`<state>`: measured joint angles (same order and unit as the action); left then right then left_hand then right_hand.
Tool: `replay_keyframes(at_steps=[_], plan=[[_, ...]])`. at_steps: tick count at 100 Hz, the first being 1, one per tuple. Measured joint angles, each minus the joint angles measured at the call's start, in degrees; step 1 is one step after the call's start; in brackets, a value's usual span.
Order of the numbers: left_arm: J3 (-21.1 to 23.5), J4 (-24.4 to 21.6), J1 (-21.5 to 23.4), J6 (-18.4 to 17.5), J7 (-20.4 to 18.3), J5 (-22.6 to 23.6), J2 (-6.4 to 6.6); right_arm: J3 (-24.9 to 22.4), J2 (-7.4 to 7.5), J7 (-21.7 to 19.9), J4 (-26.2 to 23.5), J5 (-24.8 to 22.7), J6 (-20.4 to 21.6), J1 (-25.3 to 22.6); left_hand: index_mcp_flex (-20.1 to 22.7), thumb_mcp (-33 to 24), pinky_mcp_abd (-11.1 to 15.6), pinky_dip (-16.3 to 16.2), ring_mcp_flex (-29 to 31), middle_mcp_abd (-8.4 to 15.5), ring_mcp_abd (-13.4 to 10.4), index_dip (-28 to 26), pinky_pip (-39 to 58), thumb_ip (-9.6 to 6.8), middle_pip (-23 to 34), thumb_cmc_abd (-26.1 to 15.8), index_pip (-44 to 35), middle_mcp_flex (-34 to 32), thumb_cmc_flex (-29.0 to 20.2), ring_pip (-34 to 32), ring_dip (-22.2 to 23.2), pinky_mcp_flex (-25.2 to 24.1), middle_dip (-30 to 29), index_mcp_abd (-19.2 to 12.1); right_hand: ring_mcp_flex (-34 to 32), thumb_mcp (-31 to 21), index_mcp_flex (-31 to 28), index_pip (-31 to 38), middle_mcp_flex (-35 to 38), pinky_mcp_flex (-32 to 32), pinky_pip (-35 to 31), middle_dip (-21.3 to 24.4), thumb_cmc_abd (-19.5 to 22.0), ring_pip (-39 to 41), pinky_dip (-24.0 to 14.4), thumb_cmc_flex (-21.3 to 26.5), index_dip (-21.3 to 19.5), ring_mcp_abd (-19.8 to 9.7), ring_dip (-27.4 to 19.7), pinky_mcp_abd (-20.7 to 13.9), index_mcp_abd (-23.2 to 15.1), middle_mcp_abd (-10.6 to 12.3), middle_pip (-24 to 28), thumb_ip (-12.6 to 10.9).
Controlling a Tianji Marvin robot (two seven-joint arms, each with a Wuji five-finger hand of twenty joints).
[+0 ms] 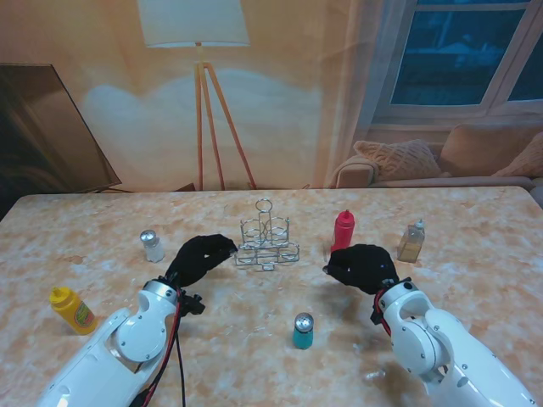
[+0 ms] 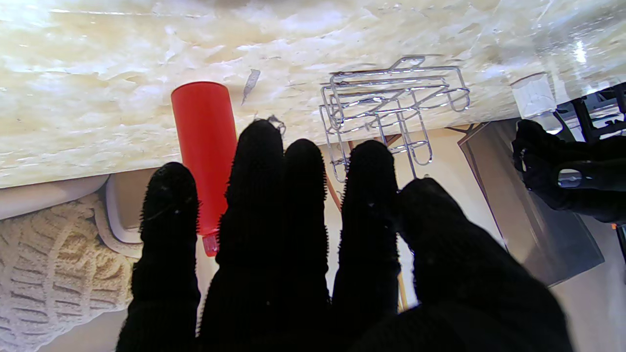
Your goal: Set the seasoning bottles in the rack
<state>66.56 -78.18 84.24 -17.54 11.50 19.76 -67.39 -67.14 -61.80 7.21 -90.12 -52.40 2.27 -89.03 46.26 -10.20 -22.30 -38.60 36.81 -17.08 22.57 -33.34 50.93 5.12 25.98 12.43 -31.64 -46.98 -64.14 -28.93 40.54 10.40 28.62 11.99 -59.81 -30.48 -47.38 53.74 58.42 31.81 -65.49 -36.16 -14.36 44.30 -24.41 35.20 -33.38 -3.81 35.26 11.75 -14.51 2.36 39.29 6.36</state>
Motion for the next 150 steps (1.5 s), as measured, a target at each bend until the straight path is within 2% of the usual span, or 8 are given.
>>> replay_keyframes(at_steps=[27, 45, 57, 63, 75, 99, 116, 150], plan=[[0.21, -0.02, 0.22, 0.05, 0.67, 0.46, 0.03, -3.62, 0.46, -7.11, -4.69, 0.89, 5.55, -1.97, 0.00, 0.13, 0.00, 0.00, 0.00, 0.00, 0.02, 0.00, -0.10, 0.00, 0.00, -0.09, 0.00, 0.00, 0.00, 0.00, 0.00, 0.00, 0.00, 0.00, 0.77, -0.05, 3.19, -1.20, -0.91, -0.33, 0.73, 1.23, -1.39, -3.02, 0.00, 0.03, 1.46, 0.39, -0.60, 0.00, 0.00, -0.23, -2.80, 0.00], [0.05, 0.06, 0.11, 0.23, 0.49, 0.33, 0.04, -4.13, 1.29, -11.45, -5.93, 2.02, 8.58, -1.75, 0.00, 0.69, 0.00, 0.00, 0.00, 0.00, 0.02, 0.00, -0.10, 0.00, 0.00, -0.09, 0.00, 0.00, 0.00, 0.00, 0.00, 0.00, 0.00, 0.00, 3.11, -2.99, 7.37, -3.01, -3.96, -1.39, 2.88, 4.41, -4.28, -9.87, 0.01, -0.30, 4.90, 0.74, -3.32, 0.00, 1.81, -1.44, -8.59, 0.82], [0.04, 0.08, 0.08, 0.36, 0.34, 0.30, 0.04, -3.93, 1.76, -14.01, -5.97, 3.47, 11.10, -1.15, 0.00, 0.70, 0.00, 0.00, 0.00, 0.00, 0.03, 0.00, -0.11, 0.00, 0.00, -0.09, 0.00, 0.00, 0.00, 0.00, 0.00, 0.00, 0.00, 0.00, 5.99, -6.80, 7.83, -18.73, -7.29, -2.98, 6.09, 8.85, -4.28, -18.53, 1.17, -7.09, 3.70, 2.11, -7.45, -0.13, 9.00, -3.86, -13.70, 0.41], [0.03, 0.08, 0.08, 0.49, 0.32, 0.31, 0.05, -3.71, 2.07, -15.83, -5.92, 3.46, 12.81, -0.63, 0.00, 0.71, 0.00, 0.00, 0.00, 0.00, 0.03, 0.00, -0.13, 0.00, 0.00, -0.09, 0.00, 0.00, 0.00, 0.04, 0.00, 0.00, 0.00, 0.00, 8.09, -8.98, 9.15, -24.72, -9.92, -3.87, 8.61, 11.27, -4.32, -23.07, 2.92, -9.33, 1.99, 2.61, -10.26, -2.26, 11.24, -4.75, -16.85, -0.10], [0.00, 0.08, 0.06, 0.71, 0.25, 0.34, 0.06, -3.07, 2.83, -21.42, -5.93, 4.01, 14.64, 0.54, 0.00, 0.77, -0.02, 0.00, 0.00, 0.00, 0.04, 0.01, -0.15, 0.00, 0.00, -0.09, 0.00, 0.00, 0.00, 0.07, 0.00, 0.00, 0.00, 0.00, 11.30, -13.52, 12.13, -29.64, -14.01, -5.31, 12.64, 13.45, -8.44, -28.53, 7.27, -12.83, 1.73, 3.46, -14.70, -4.51, 14.72, -6.47, -19.76, -0.10], [0.07, 0.08, 0.06, 0.69, 0.18, 0.33, 0.07, -1.43, 3.71, -23.24, -5.27, 5.34, 17.77, 2.51, 0.00, 0.79, -0.03, 0.00, 0.00, 0.00, 0.05, 0.01, -0.17, 0.00, 0.00, -0.09, 0.00, 0.00, 0.00, 0.07, 0.00, 0.00, 0.00, 0.00, 16.49, -19.04, 16.97, -34.51, -19.88, -8.44, 15.33, 17.43, -13.76, -33.09, 12.06, -16.84, 2.24, 4.65, -19.16, -5.78, 16.87, -7.62, -22.63, -0.06], [0.14, 0.02, 0.12, 1.26, 0.39, 0.35, 0.06, 0.63, 3.99, -23.43, -4.00, 6.18, 19.68, 3.95, 0.00, 0.79, -0.03, 0.00, 0.00, 0.00, 0.05, 0.01, -0.18, 0.00, 0.00, -0.09, 0.00, 0.00, 0.00, 0.07, 0.00, 0.00, 0.00, 0.00, 18.68, -22.03, 19.32, -35.49, -22.78, -9.79, 15.75, 17.48, -15.79, -33.39, 12.43, -19.60, 2.28, 5.38, -19.82, -5.69, 16.90, -8.18, -22.11, -0.05], [0.33, -0.01, 0.17, 1.27, 0.53, 0.37, 0.05, 3.51, 4.19, -24.05, -1.90, 6.62, 22.05, 5.93, 0.00, 1.19, -0.04, -0.01, 0.00, 0.00, 0.05, 0.01, -0.18, 0.00, 0.00, -0.12, 0.00, 0.00, 0.00, 0.08, 0.00, 0.00, 0.00, 0.00, 18.51, -25.49, 21.37, -35.23, -23.80, -10.08, 15.03, 17.49, -20.28, -32.57, 12.75, -20.39, 2.29, 5.80, -19.83, -4.49, 14.09, -8.20, -22.55, 1.41]])
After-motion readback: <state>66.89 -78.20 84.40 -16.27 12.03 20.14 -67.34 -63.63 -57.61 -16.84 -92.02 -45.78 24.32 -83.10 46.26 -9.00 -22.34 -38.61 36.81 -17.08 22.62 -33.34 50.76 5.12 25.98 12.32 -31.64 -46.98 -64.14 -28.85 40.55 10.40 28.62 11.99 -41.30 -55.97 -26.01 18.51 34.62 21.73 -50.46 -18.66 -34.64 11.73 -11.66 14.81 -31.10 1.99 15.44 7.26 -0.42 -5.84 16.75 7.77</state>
